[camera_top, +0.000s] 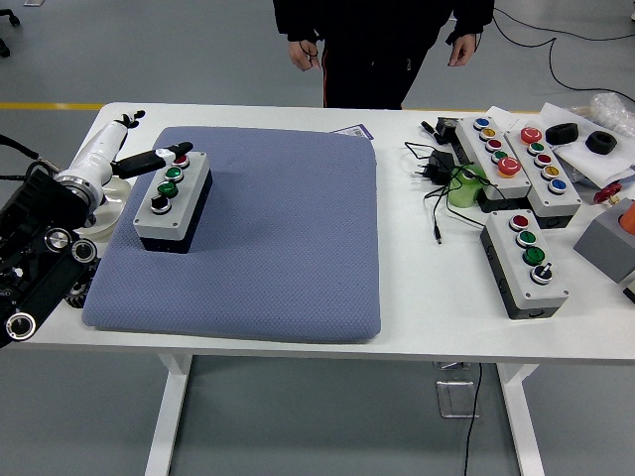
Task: Pick up the button,place it on the desk,press the button,press the button
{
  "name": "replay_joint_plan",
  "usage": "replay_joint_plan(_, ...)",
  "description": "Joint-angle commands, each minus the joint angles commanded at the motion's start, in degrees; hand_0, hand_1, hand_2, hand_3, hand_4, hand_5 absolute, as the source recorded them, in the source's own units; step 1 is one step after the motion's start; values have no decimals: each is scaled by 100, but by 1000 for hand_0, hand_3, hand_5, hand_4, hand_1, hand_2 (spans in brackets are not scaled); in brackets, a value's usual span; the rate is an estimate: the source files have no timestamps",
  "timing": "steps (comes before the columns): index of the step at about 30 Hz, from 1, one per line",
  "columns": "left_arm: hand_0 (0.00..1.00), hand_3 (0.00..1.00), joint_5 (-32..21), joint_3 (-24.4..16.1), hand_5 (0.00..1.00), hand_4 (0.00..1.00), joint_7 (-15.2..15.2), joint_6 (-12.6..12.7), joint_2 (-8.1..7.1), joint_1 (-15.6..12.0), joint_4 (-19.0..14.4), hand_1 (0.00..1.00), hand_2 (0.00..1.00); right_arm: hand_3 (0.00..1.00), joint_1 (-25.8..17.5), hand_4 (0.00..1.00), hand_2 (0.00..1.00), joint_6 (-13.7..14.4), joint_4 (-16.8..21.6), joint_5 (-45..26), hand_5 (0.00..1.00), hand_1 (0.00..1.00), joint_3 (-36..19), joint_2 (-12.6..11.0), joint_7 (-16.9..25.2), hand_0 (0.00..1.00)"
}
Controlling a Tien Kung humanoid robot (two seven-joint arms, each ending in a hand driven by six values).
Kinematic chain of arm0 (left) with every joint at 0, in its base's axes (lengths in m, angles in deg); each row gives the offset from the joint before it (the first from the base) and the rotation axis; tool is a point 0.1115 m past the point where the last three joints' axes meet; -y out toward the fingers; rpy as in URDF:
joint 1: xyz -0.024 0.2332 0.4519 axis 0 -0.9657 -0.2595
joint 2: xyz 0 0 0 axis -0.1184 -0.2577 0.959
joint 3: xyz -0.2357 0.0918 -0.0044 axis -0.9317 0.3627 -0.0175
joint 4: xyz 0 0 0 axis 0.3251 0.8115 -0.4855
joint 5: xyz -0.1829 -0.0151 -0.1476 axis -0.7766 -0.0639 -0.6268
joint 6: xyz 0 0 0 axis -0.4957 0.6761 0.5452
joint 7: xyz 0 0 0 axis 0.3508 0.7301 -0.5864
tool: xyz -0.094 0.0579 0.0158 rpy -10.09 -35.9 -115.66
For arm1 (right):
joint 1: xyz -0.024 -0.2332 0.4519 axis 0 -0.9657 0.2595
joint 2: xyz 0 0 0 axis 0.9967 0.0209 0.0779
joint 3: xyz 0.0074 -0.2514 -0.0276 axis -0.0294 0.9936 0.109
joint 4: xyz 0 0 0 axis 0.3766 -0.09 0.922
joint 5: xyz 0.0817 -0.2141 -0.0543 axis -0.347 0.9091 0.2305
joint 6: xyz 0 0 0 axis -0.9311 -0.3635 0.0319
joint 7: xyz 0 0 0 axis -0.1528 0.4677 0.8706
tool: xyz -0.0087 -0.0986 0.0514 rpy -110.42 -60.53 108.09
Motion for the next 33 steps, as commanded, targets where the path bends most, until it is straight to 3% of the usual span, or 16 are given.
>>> replay_joint_plan(3,998,998,484,77,728,998,-165,-31,59,28,57,998,998,582,2,181,714,-2,0,17,133,702,-8,-1,0,747)
replay_joint_plan(8,998,998,1565,294,745,998,-613,-194,290,86,351,998,998,582,5,181,714,-3,0,32,134,702,-18,-4,0,748)
replay_joint_plan(21,998,998,1211,454,750,998,-849,-298,780,288,1115,998,998,582,8,181,713,-6,0,35,134,702,-16,-12,3,749)
replay_joint_plan(27,998,998,1399,487,758,998,-907,-295,979,457,1508,998,998,582,10,181,713,-10,0,42,134,702,-7,-15,3,749)
replay_joint_plan(29,952,998,1470,493,743,998,-907,-318,1016,487,1552,998,998,582,10,181,713,-11,0,40,134,702,-7,-17,4,749)
replay_joint_plan(33,952,998,1558,528,743,998,-907,-449,1109,574,1668,998,998,582,13,181,713,-12,0,48,134,702,-15,-22,5,749)
